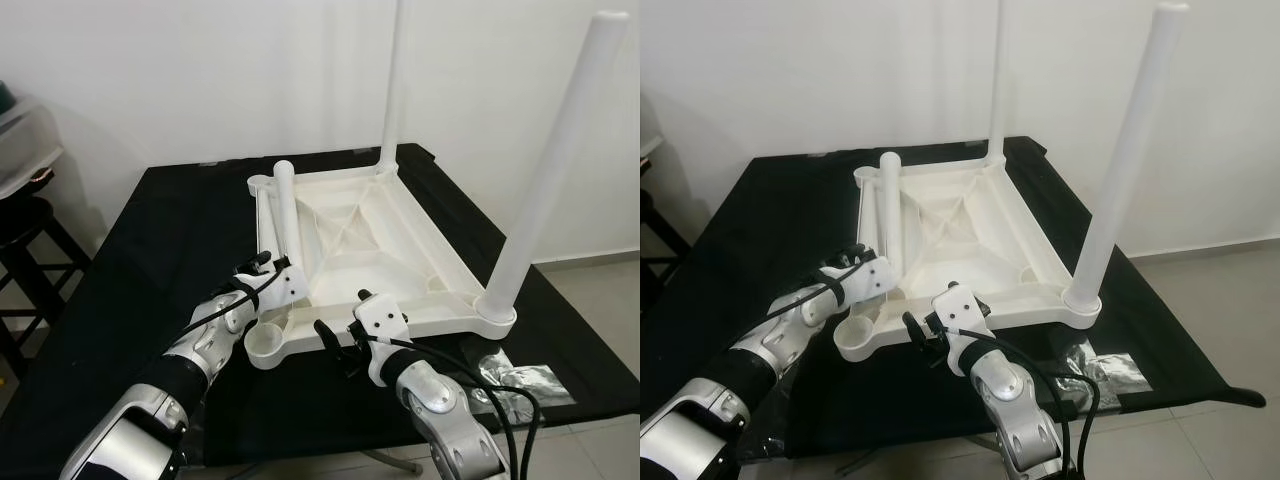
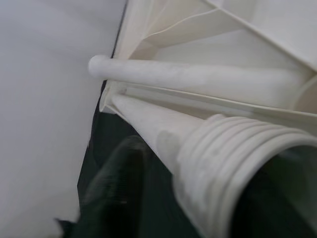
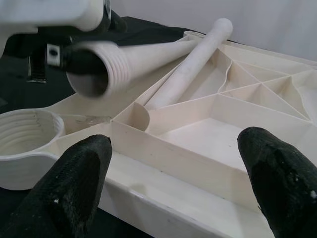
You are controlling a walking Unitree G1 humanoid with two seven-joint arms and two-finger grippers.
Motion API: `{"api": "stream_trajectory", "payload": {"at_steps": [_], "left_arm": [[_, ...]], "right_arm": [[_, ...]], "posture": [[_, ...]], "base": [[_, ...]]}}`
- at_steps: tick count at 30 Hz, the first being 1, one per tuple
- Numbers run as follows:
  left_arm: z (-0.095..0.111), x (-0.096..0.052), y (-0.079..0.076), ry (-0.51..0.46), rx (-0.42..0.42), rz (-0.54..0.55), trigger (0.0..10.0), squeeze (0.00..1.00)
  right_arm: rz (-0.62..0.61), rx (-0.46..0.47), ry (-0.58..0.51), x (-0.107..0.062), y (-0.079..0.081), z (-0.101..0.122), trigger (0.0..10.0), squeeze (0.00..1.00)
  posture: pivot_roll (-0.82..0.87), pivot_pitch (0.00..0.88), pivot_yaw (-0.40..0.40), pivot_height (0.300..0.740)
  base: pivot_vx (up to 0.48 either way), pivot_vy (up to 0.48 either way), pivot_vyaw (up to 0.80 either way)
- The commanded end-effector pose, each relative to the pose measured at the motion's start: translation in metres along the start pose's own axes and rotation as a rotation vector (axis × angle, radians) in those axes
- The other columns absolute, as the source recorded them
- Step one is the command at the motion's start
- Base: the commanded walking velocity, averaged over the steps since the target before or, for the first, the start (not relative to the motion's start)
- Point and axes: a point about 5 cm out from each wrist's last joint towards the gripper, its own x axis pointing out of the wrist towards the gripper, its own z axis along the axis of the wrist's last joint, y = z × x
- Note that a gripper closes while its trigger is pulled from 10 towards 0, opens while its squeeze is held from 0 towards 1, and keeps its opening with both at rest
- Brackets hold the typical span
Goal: Building children table
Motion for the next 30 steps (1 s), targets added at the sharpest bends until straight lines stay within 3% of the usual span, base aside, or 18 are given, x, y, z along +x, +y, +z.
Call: {"api": "stream_trajectory", "payload": {"at_steps": [1, 11, 14, 16, 18, 19, 20, 21, 23, 25, 26, 27, 29, 30], "left_arm": [[-0.011, -0.003, 0.004, 0.043, -0.021, 0.035, 0.0, 0.00], [-0.018, -0.010, 0.013, 0.035, -0.100, 0.132, 0.0, 0.00], [-0.023, -0.017, 0.030, 0.014, -0.204, 0.222, 0.0, 0.00], [-0.025, -0.020, 0.035, 0.008, -0.229, 0.247, 0.0, 0.00], [-0.034, -0.032, 0.061, -0.024, -0.384, 0.361, 0.0, 0.00], [-0.034, -0.032, 0.061, -0.024, -0.384, 0.361, 0.0, 0.00], [-0.037, -0.043, 0.083, -0.089, -0.518, 0.434, 0.0, 0.00], [-0.037, -0.049, 0.092, -0.130, -0.572, 0.461, 0.0, 0.00], [-0.037, -0.051, 0.097, -0.155, -0.599, 0.475, 0.0, 0.00], [-0.040, -0.066, 0.121, -0.283, -0.840, 0.526, 0.0, 0.00], [-0.040, -0.066, 0.121, -0.283, -0.840, 0.526, 0.0, 0.00], [-0.041, -0.072, 0.129, -0.340, -0.922, 0.534, 0.0, 0.00], [-0.044, -0.091, 0.143, -0.560, -1.254, 0.464, 0.0, 0.00], [-0.044, -0.091, 0.143, -0.560, -1.254, 0.464, 0.0, 0.00]], "right_arm": [[-0.002, 0.013, 0.005, 0.002, 0.000, 0.000, 10.0, 0.00], [-0.011, 0.003, -0.004, 0.003, -0.002, 0.003, 10.0, 0.00], [-0.029, 0.005, -0.027, 0.004, -0.008, 0.008, 10.0, 0.00], [-0.036, 0.009, -0.035, 0.004, -0.011, 0.010, 10.0, 0.00], [-0.063, 0.056, -0.082, 0.005, -0.021, 0.020, 10.0, 0.00], [-0.063, 0.056, -0.082, 0.005, -0.021, 0.020, 10.0, 0.00], [-0.075, 0.114, -0.124, 0.006, -0.027, 0.029, 10.0, 0.00], [-0.077, 0.148, -0.145, 0.007, -0.029, 0.033, 10.0, 0.00], [-0.077, 0.168, -0.157, 0.007, -0.030, 0.035, 10.0, 0.00], [-0.056, 0.286, -0.216, 0.009, -0.032, 0.046, 10.0, 0.00], [-0.056, 0.286, -0.216, 0.009, -0.032, 0.046, 10.0, 0.00], [-0.045, 0.326, -0.237, 0.010, -0.033, 0.050, 10.0, 0.00], [0.062, 0.519, -0.317, 0.012, -0.028, 0.065, 10.0, 0.00], [0.062, 0.519, -0.317, 0.012, -0.028, 0.065, 10.0, 0.00]], "posture": [[-0.16, 0.000, 0.033, 0.740], [-0.16, 0.000, 0.038, 0.740], [-0.16, 0.000, 0.038, 0.740], [-0.16, 0.000, 0.038, 0.740], [-0.16, 0.000, 0.034, 0.740], [-0.16, 0.000, 0.034, 0.740], [-0.15, 0.000, 0.033, 0.740], [-0.15, 0.000, 0.032, 0.740], [-0.15, 0.000, 0.031, 0.740], [-0.14, 0.000, 0.029, 0.740], [-0.14, 0.000, 0.029, 0.740], [-0.14, 0.000, 0.029, 0.740], [-0.13, 0.000, 0.029, 0.740], [-0.13, 0.000, 0.029, 0.740]], "base": [[0.000, 0.000, 0.00], [0.000, 0.000, 0.00], [0.000, 0.000, 0.00], [0.000, 0.000, 0.00], [0.000, 0.000, 0.00], [0.000, 0.000, 0.00], [0.000, 0.000, 0.00], [0.000, 0.000, 0.00], [0.000, 0.000, 0.00], [0.000, 0.000, 0.00], [0.000, 0.000, 0.00], [0.000, 0.000, 0.00], [0.000, 0.000, 0.00], [0.000, 0.000, 0.00]]}}
